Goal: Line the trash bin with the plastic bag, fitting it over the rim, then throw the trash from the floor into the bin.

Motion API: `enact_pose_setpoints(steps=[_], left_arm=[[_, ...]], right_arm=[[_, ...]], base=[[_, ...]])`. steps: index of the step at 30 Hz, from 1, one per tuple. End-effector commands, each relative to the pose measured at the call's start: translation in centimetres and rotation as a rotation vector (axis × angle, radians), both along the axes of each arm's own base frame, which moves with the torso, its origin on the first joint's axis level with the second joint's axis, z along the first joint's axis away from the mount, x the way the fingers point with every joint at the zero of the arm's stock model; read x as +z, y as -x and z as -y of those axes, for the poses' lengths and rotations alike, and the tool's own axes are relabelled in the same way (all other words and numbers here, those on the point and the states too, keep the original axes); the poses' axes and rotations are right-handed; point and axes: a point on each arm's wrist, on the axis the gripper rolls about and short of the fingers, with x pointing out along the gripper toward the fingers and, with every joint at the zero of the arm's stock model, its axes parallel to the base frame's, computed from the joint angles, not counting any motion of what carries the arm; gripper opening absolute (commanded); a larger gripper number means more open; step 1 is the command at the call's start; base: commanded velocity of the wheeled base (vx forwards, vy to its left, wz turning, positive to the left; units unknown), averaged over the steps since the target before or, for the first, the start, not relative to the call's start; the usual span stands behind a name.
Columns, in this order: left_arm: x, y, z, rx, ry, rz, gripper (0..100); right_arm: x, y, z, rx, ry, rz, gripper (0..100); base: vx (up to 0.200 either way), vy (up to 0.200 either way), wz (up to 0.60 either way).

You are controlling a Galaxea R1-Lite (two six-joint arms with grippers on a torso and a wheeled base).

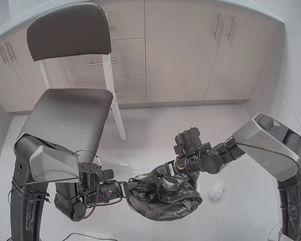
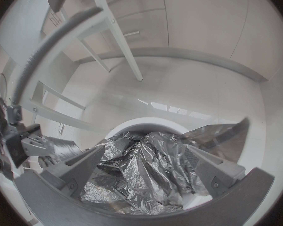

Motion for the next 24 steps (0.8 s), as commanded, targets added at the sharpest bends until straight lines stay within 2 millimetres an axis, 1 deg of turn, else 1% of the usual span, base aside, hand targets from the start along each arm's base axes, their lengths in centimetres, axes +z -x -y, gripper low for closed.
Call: enact_pose_setpoints(steps=[1,3,4,5,7,9,10,11,13,14,16,19,20,21,22,23,24], left_arm=[[0.0,0.0,0.0,0.001,0.0,-0.001,0],[0.0,0.0,0.0,0.001,0.0,-0.001,0],[0.0,0.0,0.0,0.001,0.001,0.0,0],[0.0,0.0,0.0,0.001,0.0,-0.001,0],[0.0,0.0,0.0,0.001,0.001,0.0,0],[0.0,0.0,0.0,0.001,0.0,-0.001,0],[0.0,0.0,0.0,0.001,0.0,-0.001,0],[0.0,0.0,0.0,0.001,0.001,0.0,0],[0.0,0.0,0.0,0.001,0.0,-0.001,0],[0.0,0.0,0.0,0.001,0.001,0.0,0],[0.0,0.0,0.0,0.001,0.0,-0.001,0],[0.0,0.0,0.0,0.001,0.0,-0.001,0],[0.0,0.0,0.0,0.001,0.0,-0.001,0],[0.0,0.0,0.0,0.001,0.0,-0.001,0],[0.0,0.0,0.0,0.001,0.0,-0.001,0],[0.0,0.0,0.0,0.001,0.001,0.0,0],[0.0,0.0,0.0,0.001,0.0,-0.001,0]], right_arm=[[5.7,1.1,3.8,-0.079,-0.061,0.11,100],[5.7,0.5,5.0,-0.131,-0.041,0.118,100],[5.7,0.5,5.0,-0.131,-0.041,0.118,100],[5.2,-0.5,6.8,-0.197,-0.009,0.124,100],[4.3,-1.6,8.4,-0.242,0.002,0.112,100],[3.3,-2.5,9.5,-0.277,0.015,0.104,100],[3.1,-2.7,9.6,-0.28,0.017,0.104,100],[2.4,-3.3,10.1,-0.292,0.021,0.111,100],[1.7,-4.1,10.6,-0.302,0.018,0.137,100],[1.7,-4.1,10.6,-0.303,0.018,0.138,100],[1.0,-4.8,10.9,-0.304,0.024,0.157,100],[0.3,-5.2,11.1,-0.315,0.048,0.159,100],[-0.4,-5.5,11.1,-0.322,0.065,0.156,100],[-0.4,-5.5,11.1,-0.322,0.065,0.156,100],[-1.2,-5.8,11.4,-0.326,0.083,0.149,100],[-1.6,-5.8,11.6,-0.323,0.091,0.144,100],[-1.6,-5.8,11.6,-0.321,0.092,0.144,100]], base=[[0.0,0.0,0.0],[0.0,0.0,0.0],[0.0,0.0,0.0],[0.0,0.0,0.0],[0.0,0.0,0.0],[0.0,0.0,0.0],[0.0,0.0,0.0],[0.0,0.0,0.0],[0.0,0.0,0.0],[0.0,0.0,0.0],[0.0,0.0,0.0],[0.0,0.0,0.0],[0.0,0.0,0.0],[0.0,0.0,0.0],[0.0,0.0,0.0],[0.0,0.0,0.0],[0.0,0.0,0.0]])
